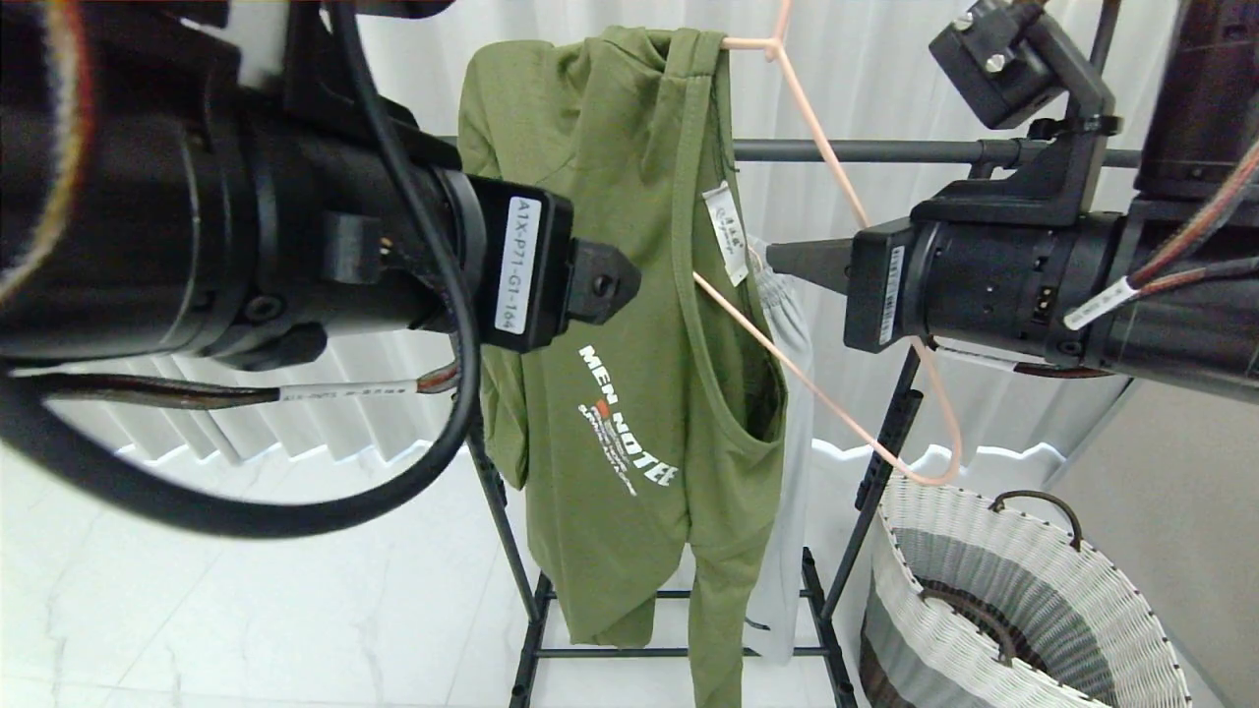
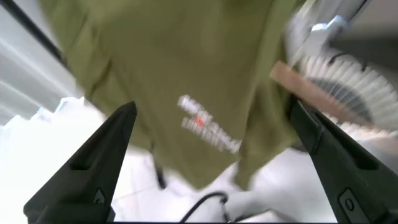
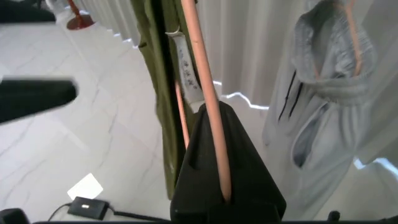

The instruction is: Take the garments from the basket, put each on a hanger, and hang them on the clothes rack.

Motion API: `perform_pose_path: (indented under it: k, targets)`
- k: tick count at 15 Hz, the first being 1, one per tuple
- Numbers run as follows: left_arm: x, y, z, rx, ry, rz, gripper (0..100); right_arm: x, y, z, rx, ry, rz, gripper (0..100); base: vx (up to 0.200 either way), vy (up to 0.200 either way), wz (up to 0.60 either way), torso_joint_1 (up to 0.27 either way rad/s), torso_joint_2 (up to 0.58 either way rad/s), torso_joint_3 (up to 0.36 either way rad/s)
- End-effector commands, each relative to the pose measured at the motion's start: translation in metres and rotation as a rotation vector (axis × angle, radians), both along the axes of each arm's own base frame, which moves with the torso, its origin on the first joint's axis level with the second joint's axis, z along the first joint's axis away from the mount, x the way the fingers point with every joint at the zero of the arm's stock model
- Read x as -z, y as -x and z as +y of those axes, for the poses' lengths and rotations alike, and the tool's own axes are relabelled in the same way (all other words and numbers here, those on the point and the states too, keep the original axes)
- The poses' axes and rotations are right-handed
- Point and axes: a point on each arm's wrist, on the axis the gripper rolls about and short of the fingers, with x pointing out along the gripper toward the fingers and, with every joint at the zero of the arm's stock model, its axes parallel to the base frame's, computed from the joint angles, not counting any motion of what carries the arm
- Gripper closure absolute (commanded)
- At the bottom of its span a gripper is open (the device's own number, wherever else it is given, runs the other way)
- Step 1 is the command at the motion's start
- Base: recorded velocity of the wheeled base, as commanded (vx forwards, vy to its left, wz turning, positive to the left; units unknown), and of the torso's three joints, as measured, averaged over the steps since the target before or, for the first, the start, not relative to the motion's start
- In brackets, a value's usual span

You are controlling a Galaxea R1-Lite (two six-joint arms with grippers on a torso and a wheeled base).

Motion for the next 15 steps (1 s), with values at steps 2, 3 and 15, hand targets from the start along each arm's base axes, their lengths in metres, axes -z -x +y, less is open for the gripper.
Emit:
perform_pose_path:
  k: [2, 3, 15]
  targets:
    - [-0.013, 0.012, 0.031, 0.01, -0.032, -0.064, 0, -0.005, 0.008, -0.024, -0.017, 0.015, -0.017, 100, 0.0, 0.0, 0.0, 0.0, 0.0, 0.0]
    - [-0.019, 0.014, 0.037, 0.043, -0.045, -0.095, 0, -0.005, 0.013, -0.03, -0.039, 0.039, 0.007, 100, 0.0, 0.0, 0.0, 0.0, 0.0, 0.0]
    - [0.014, -0.006, 0.052, 0.511, -0.351, -0.442, 0, 0.005, 0.05, -0.022, -0.286, 0.146, 0.08, 100, 0.0, 0.0, 0.0, 0.0, 0.0, 0.0]
